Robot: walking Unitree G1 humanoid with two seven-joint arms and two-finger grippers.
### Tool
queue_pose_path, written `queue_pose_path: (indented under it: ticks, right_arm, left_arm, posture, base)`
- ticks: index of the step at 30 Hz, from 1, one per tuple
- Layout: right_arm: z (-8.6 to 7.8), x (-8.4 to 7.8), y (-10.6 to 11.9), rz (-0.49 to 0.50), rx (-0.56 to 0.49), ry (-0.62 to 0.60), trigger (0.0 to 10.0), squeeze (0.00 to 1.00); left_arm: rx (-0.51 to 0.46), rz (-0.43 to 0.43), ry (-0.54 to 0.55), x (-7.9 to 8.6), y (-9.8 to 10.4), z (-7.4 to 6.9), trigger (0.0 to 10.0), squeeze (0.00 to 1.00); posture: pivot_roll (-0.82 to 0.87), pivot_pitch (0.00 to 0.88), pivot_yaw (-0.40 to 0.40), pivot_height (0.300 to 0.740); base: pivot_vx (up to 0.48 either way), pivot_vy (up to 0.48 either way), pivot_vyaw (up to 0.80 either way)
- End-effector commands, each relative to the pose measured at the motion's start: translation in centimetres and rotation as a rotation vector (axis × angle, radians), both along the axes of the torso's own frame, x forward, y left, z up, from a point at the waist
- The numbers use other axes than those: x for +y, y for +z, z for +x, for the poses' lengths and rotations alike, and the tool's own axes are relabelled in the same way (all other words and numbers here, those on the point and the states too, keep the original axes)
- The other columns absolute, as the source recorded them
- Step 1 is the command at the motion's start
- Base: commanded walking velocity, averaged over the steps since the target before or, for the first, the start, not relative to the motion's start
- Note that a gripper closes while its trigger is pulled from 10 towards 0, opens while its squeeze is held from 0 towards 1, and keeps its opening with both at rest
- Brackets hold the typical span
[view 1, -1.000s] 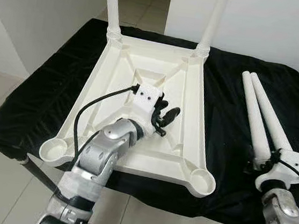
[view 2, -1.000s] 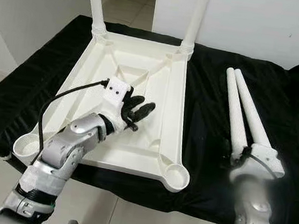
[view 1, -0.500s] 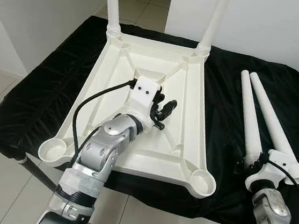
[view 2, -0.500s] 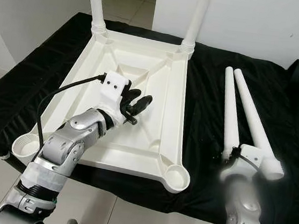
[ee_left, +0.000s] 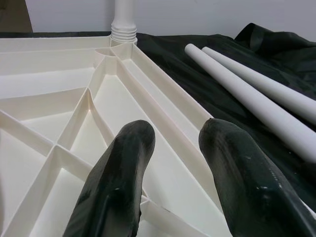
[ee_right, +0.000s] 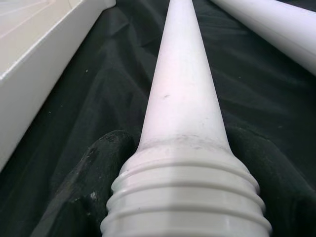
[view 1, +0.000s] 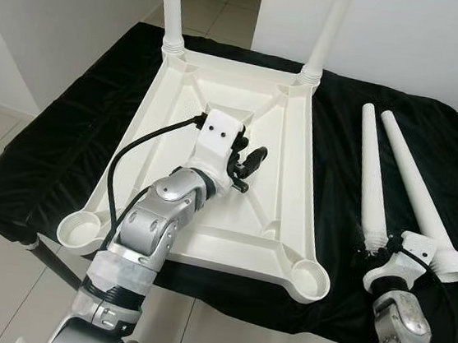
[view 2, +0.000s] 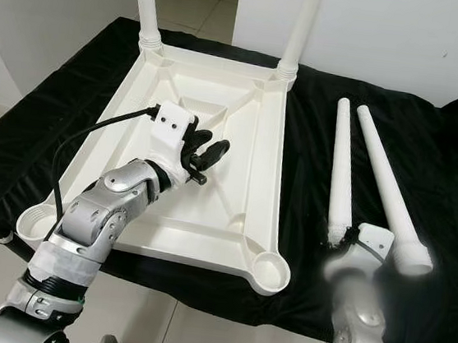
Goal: Building children table
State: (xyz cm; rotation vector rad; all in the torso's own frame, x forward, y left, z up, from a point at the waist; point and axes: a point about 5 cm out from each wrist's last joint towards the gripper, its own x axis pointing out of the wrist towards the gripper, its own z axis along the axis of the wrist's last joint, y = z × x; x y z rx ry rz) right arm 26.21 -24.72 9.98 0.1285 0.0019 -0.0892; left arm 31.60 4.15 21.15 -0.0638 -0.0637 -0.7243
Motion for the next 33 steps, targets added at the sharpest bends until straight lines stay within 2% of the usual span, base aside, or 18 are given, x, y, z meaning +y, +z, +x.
queue_pose_path:
  ticks: [1, 4, 5, 6, 7, 10, 11, 12, 13, 14, 15, 16, 17, 22, 24, 25, 28, 33]
  right_arm:
    - [-0.7, 0.2, -2.4, 0.044, 0.109, -0.006, 0.0, 0.0]
    - [-0.4, 0.4, -2.1, 0.039, 0.076, -0.04, 0.0, 0.0]
    - [-0.1, 0.5, -1.9, 0.03, 0.059, -0.067, 2.7, 0.0]
    - [-0.1, 0.5, -1.9, 0.03, 0.059, -0.067, 2.7, 0.0]
    - [0.1, 0.5, -1.8, 0.021, 0.046, -0.078, 2.0, 0.0]
    - [0.2, 0.7, -1.7, 0.011, 0.043, -0.083, 2.2, 0.0]
    - [0.4, 0.9, -1.7, 0.019, 0.038, -0.075, 9.3, 0.0]
    - [0.5, 1.1, -1.6, 0.02, 0.034, -0.073, 0.0, 0.0]
    - [0.5, 1.1, -1.6, 0.02, 0.034, -0.073, 0.0, 0.0]
    - [0.7, 1.3, -1.4, 0.01, 0.023, -0.068, 4.8, 0.0]
    - [0.7, 1.3, -1.4, 0.01, 0.023, -0.068, 4.8, 0.0]
    - [0.8, 1.3, -1.1, -0.007, 0.013, -0.071, 3.6, 0.0]
    - [1.0, 1.3, -0.7, -0.028, 0.002, -0.085, 10.0, 0.0]
    - [1.4, 1.2, 0.3, -0.048, -0.045, -0.107, 10.0, 0.0]
    - [1.9, 1.0, 1.4, -0.06, -0.102, -0.118, 10.0, 0.0]
    - [2.3, 1.0, 2.2, -0.074, -0.143, -0.12, 10.0, 0.0]
    - [2.7, 0.8, 3.5, -0.082, -0.199, -0.127, 10.0, 0.0]
    - [3.4, 0.6, 5.0, -0.057, -0.268, -0.14, 10.0, 0.0]
  left_arm:
    - [0.021, -0.001, -0.008, -0.2, -0.2, 0.1, 10.0, 0.0]
    - [0.004, 0.01, -0.006, -0.2, 0.0, 0.3, 10.0, 0.0]
    - [-0.005, 0.017, -0.006, -0.2, 0.0, 0.4, 10.0, 0.0]
    - [-0.005, 0.017, -0.006, -0.2, 0.0, 0.4, 10.0, 0.0]
    - [-0.01, 0.024, -0.008, -0.3, 0.1, 0.4, 10.0, 0.0]
    - [-0.01, 0.029, -0.037, -0.4, 0.1, 0.3, 10.0, 0.0]
    - [-0.018, 0.04, -0.049, -0.5, 0.1, 0.3, 10.0, 0.0]
    - [-0.017, 0.043, -0.058, -0.5, 0.1, 0.3, 10.0, 0.0]
    - [-0.017, 0.043, -0.058, -0.5, 0.1, 0.3, 10.0, 0.0]
    - [-0.02, 0.047, -0.061, -0.6, 0.1, 0.3, 10.0, 0.0]
    - [-0.02, 0.047, -0.061, -0.6, 0.1, 0.3, 10.0, 0.0]
    - [-0.02, 0.053, -0.068, -0.6, 0.1, 0.4, 10.0, 0.0]
    - [-0.018, 0.048, -0.08, -0.7, 0.1, 0.5, 10.0, 0.0]
    - [-0.025, 0.035, -0.095, -0.7, 0.3, 0.5, 10.0, 0.0]
    - [-0.027, 0.009, -0.114, -0.8, 0.5, 0.6, 10.0, 0.0]
    - [-0.015, -0.017, -0.129, -0.8, 0.7, 0.7, 10.0, 1.0]
    - [0.002, -0.057, -0.154, -0.8, 1.0, 0.9, 10.0, 1.0]
    - [-0.008, -0.057, -0.169, -0.9, 1.4, 1.1, 10.0, 1.0]
  posture:
    - [-0.02, 0.11, -0.034, 0.74]
    - [-0.02, 0.095, -0.026, 0.74]
    - [-0.02, 0.082, -0.017, 0.74]
    - [-0.02, 0.082, -0.017, 0.74]
    - [-0.02, 0.075, -0.014, 0.74]
    - [-0.02, 0.073, -0.012, 0.74]
    - [-0.03, 0.064, -0.006, 0.74]
    - [-0.03, 0.056, -0.001, 0.74]
    - [-0.03, 0.056, -0.001, 0.74]
    - [-0.03, 0.053, 0.0, 0.74]
    - [-0.03, 0.053, 0.0, 0.74]
    - [-0.03, 0.046, 0.002, 0.74]
    - [-0.03, 0.04, 0.007, 0.74]
    - [-0.04, 0.024, 0.012, 0.74]
    - [-0.04, 0.011, 0.014, 0.74]
    - [-0.04, 0.005, 0.012, 0.74]
    - [-0.04, 0.0, 0.014, 0.74]
    - [-0.04, 0.0, 0.023, 0.74]
  base:
    - [0.0, 0.0, 0.0]
    - [0.0, 0.0, 0.0]
    - [0.0, 0.0, 0.0]
    - [0.0, 0.0, 0.0]
    - [0.0, 0.0, 0.0]
    - [0.0, 0.0, 0.0]
    - [0.0, 0.0, 0.0]
    - [0.0, 0.0, 0.0]
    - [0.0, 0.0, 0.0]
    - [0.0, 0.0, 0.0]
    - [0.0, 0.0, 0.0]
    - [0.0, 0.0, 0.0]
    - [0.0, 0.0, 0.0]
    - [0.0, 0.0, 0.0]
    - [0.0, 0.0, 0.0]
    - [0.0, 0.0, 0.0]
    - [0.0, 0.0, 0.0]
    - [0.0, 0.0, 0.0]
